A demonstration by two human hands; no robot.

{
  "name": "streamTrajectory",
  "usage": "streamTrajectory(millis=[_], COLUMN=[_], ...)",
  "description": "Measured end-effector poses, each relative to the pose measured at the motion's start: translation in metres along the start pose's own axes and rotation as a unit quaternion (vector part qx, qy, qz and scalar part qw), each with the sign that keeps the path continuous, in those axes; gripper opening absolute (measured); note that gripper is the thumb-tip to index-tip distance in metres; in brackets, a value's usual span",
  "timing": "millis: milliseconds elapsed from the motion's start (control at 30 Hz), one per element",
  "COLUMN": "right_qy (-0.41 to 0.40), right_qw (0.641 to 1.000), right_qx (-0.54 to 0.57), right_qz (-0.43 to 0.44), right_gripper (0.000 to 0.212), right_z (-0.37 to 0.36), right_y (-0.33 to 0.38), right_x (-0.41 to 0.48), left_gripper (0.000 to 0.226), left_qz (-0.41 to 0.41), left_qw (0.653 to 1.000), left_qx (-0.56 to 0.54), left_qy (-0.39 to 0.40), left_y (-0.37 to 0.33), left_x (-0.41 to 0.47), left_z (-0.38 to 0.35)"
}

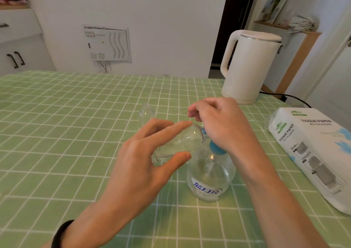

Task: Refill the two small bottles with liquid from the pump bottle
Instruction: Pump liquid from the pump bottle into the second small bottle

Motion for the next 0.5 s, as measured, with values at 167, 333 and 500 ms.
streamTrajectory(millis=[167, 333, 500], right_qy=[0.02, 0.019, -0.005], right_qw=[0.999, 0.999, 1.0], right_qx=[0.018, 0.005, -0.004], right_qz=[-0.035, -0.035, 0.008], right_gripper=[0.033, 0.033, 0.036], right_z=[-0.005, -0.003, 0.0], right_y=[-0.007, -0.007, 0.003], right_x=[0.004, -0.003, -0.004], left_gripper=[0.053, 0.052, 0.051], left_qz=[0.006, 0.002, -0.002], left_qw=[1.0, 1.0, 1.0], left_qx=[-0.002, -0.001, -0.001], left_qy=[0.007, 0.002, -0.004], left_y=[0.005, 0.001, 0.001], left_x=[0.0, -0.002, -0.001], left_z=[-0.004, -0.003, -0.002])
Point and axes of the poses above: each hand's wrist, its own x-axis towards the middle knuckle, its own z-axis out of the back of the hand, y = z × x, the point moved 9 cm from there along x, towards the middle knuckle, and after that the axes turned 12 degrees about -z, right-handed, at the moved point
